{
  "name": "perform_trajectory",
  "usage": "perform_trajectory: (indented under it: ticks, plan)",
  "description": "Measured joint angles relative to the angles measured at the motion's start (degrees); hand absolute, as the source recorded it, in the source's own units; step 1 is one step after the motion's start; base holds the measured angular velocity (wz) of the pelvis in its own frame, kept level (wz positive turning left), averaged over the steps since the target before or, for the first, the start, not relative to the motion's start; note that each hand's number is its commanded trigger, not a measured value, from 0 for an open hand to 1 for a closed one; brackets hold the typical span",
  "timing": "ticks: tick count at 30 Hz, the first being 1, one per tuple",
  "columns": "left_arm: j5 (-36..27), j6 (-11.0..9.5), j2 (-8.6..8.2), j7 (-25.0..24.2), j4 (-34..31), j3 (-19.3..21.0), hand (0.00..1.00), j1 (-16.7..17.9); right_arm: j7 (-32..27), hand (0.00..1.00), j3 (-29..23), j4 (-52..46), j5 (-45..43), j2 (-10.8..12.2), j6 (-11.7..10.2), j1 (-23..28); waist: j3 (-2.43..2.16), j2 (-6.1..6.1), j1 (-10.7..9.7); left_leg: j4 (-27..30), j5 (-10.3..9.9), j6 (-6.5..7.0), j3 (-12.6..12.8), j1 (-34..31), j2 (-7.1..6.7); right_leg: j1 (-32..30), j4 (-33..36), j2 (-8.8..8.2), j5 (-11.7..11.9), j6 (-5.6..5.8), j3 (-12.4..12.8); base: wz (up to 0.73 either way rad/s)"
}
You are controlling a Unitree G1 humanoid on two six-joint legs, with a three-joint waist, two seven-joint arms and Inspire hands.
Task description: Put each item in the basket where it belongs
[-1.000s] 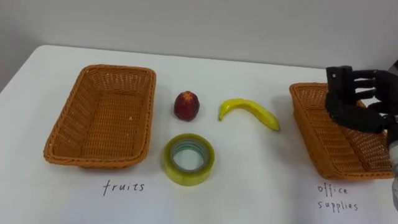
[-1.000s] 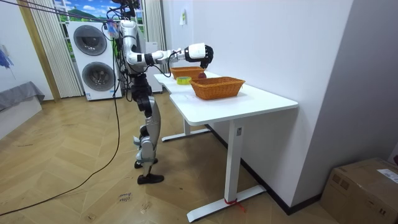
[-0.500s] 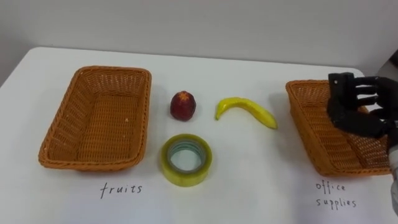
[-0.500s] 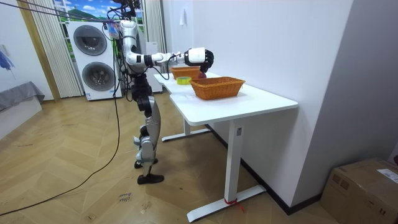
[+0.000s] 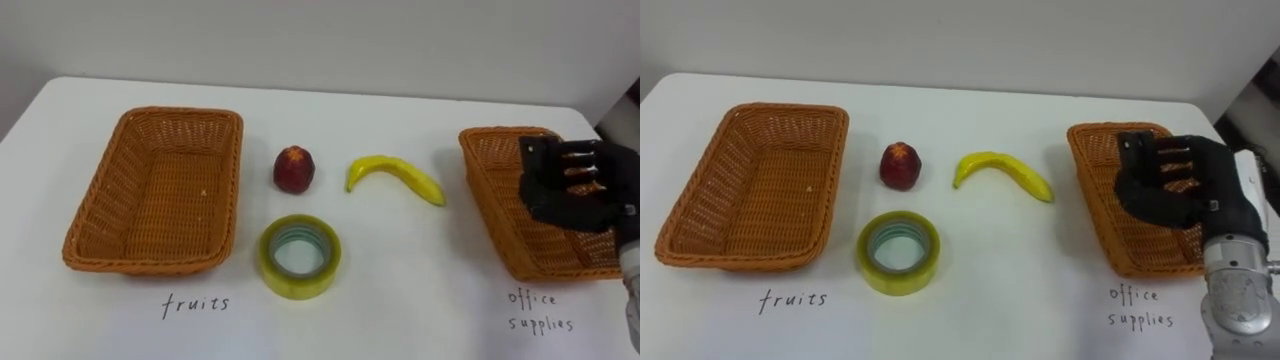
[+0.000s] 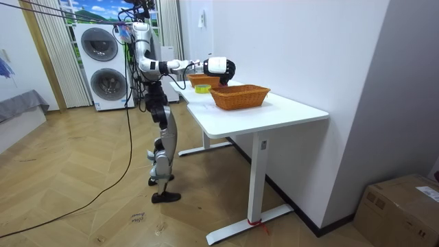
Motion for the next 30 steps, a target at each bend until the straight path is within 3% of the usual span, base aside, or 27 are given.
perform_trajectory:
  ticks: [2,4,5,6,30]
  plan:
    - [-0.01,0.01,0.0,0.07,0.0,-0.03,0.0,0.0,0.43,0.7,0.05,0.09,-0.4,0.0,0.0,0.0,0.14,-0.04,0.0,-0.02,0.0,0.0,0.0,-0.03,0.0,-0.03,-0.05,0.01,-0.01,0.0,0.1,0.0]
    - [-0.01,0.01,0.0,0.1,-0.01,-0.04,0.0,-0.03,0.76,0.47,0.06,0.22,-0.55,0.0,0.01,0.0,0.24,-0.16,0.0,-0.02,0.0,0.0,0.0,-0.05,0.0,-0.06,-0.08,0.01,-0.03,0.01,0.17,0.0]
    - [-0.01,0.02,0.0,0.1,-0.01,-0.04,0.0,-0.02,0.89,0.08,0.06,0.26,-0.56,0.0,0.02,0.0,0.26,-0.19,0.0,-0.03,0.0,0.0,0.01,-0.09,-0.01,-0.12,-0.09,0.01,-0.04,0.02,0.3,0.0]
    - [0.03,0.03,0.0,0.11,-0.01,-0.04,0.0,-0.01,1.01,0.0,0.06,0.27,-0.56,0.0,0.02,0.0,0.26,-0.2,0.01,-0.02,0.0,0.0,0.05,-0.1,-0.01,-0.13,-0.09,0.01,-0.04,0.02,0.35,0.0]
    - [0.03,0.09,0.0,1.12,-0.05,-0.06,0.0,-0.01,2.93,0.0,0.06,0.66,-0.79,0.0,0.06,-0.2,0.13,-0.06,0.0,-0.03,0.0,0.0,0.14,-0.03,0.01,-0.16,0.0,0.05,-0.04,0.02,0.54,0.0]
